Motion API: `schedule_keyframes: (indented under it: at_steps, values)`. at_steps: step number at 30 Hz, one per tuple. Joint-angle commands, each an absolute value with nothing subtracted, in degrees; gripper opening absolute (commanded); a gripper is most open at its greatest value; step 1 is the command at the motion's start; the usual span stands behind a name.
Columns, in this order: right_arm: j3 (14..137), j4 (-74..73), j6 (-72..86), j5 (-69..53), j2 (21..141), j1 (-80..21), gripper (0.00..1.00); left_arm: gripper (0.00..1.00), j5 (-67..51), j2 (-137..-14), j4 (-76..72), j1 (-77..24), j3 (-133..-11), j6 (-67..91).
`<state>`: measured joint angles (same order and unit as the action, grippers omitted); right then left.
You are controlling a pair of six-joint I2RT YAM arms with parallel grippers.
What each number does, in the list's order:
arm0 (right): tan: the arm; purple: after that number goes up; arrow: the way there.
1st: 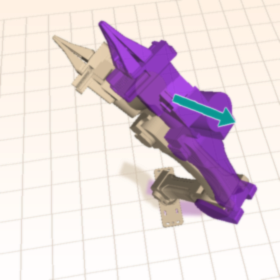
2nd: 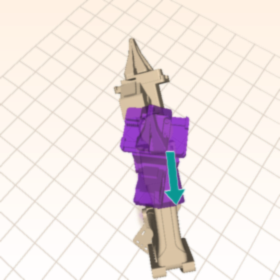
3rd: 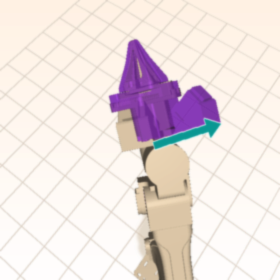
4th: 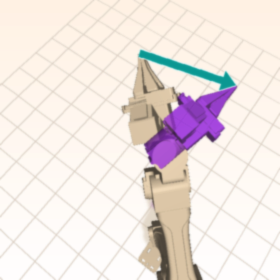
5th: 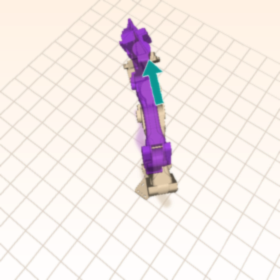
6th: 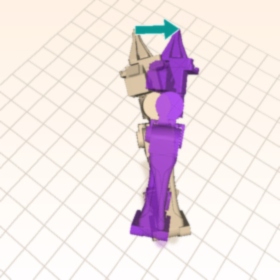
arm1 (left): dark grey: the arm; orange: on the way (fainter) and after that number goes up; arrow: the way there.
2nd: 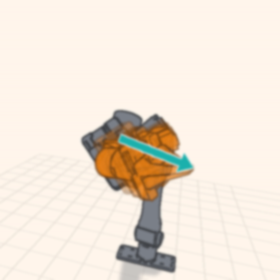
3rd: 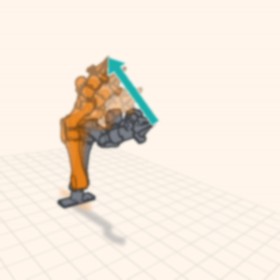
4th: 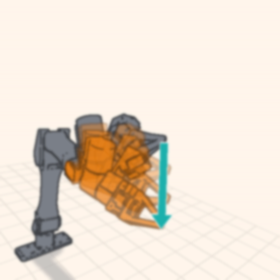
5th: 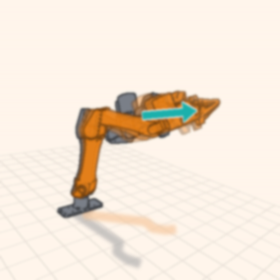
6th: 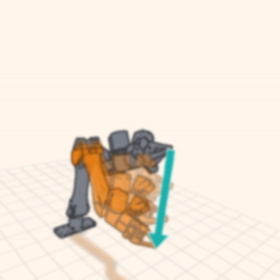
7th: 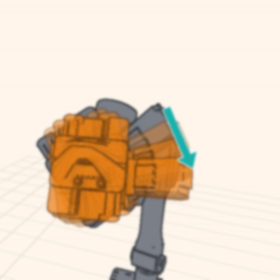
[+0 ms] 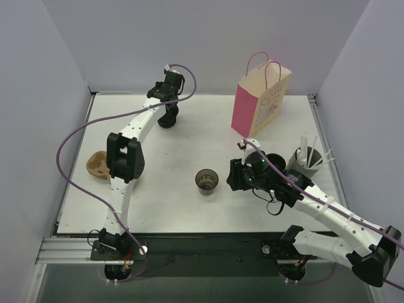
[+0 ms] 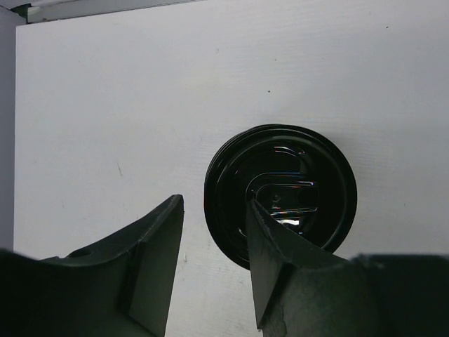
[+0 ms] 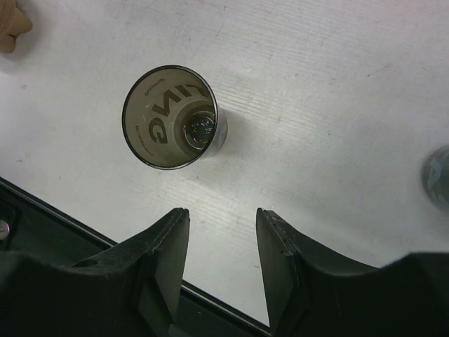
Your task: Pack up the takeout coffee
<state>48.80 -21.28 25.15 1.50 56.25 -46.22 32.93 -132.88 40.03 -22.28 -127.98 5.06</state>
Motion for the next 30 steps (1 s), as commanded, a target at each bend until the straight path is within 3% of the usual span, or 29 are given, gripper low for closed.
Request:
schedule_keyframes:
  at_steps: [1,24,30]
  values:
    - [50.7,-21.3,24.2,3.5,56.3,-46.5,0.43,0.5,34.3,-132.0,37.5,-22.1,-128.3,3.4]
    - [50.4,-21.4,23.7,5.4,54.5,-46.5,0.43,0.39,35.4,-132.4,35.7,-22.0,-124.6,2.8]
    - [50.4,-21.4,23.6,5.9,54.8,-46.6,0.42,0.27,35.4,-130.8,34.5,-22.1,-123.0,2.4]
